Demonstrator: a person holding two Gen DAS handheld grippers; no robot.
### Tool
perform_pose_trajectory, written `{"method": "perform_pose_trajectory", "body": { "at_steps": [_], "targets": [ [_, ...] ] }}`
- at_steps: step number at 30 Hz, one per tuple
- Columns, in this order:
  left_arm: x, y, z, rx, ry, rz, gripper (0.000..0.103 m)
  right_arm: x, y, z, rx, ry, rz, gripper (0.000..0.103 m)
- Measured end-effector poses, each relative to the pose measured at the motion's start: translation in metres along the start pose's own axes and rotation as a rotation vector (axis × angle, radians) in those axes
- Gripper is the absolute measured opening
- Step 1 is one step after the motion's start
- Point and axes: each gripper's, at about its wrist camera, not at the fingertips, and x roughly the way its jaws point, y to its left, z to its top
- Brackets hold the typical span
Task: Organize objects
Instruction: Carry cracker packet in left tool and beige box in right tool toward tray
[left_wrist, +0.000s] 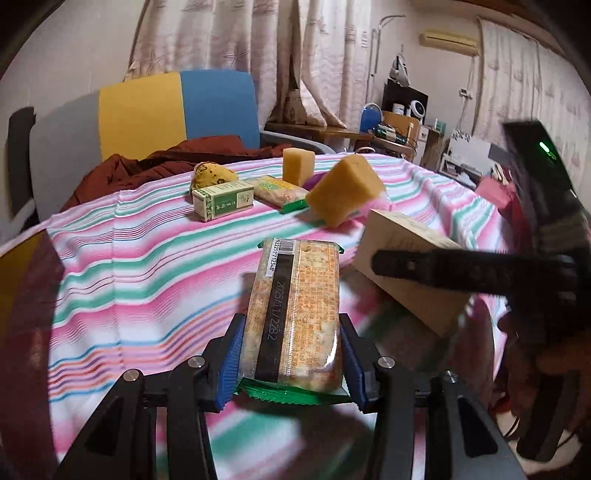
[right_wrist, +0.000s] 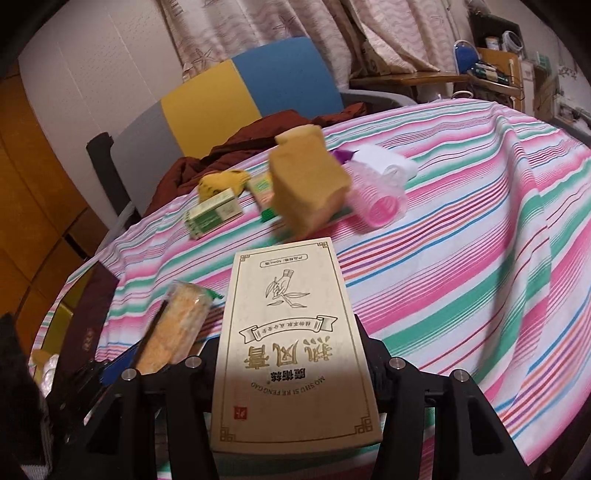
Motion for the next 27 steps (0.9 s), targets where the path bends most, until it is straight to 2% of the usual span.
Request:
{"method": "perform_pose_trajectory", "body": {
  "at_steps": [3, 7, 13, 22, 27],
  "targets": [
    [-0.016, 0.012, -0.008, -0.036, -0.003, 0.011, 0.048, 0.001, 0.012, -0.005, -0.018, 0.015, 0.009, 0.054],
    [-0.047, 0.039, -0.015, -0.164, -0.044, -0.017, 0.048, 0.0, 0.035, -0.011, -0.05, 0.036, 0.038, 0.054],
    [-0.09, 0.075, -0.02, -0.273, -0.094, 0.022, 0.048, -0.005, 0.074, -0.015, -0.083, 0.034, 0.104, 0.054],
    [-0.133, 0.132, -0.036, -0.39, -0.122, 0.156, 0.048, -0.014, 0.148, -0.016, -0.135, 0.041, 0.26, 0.054],
    [-0.137, 0.166, -0.048, -0.433, -0.071, 0.234, 0.048, -0.012, 0.195, -0.012, -0.191, 0.05, 0.343, 0.054]
  ]
}}
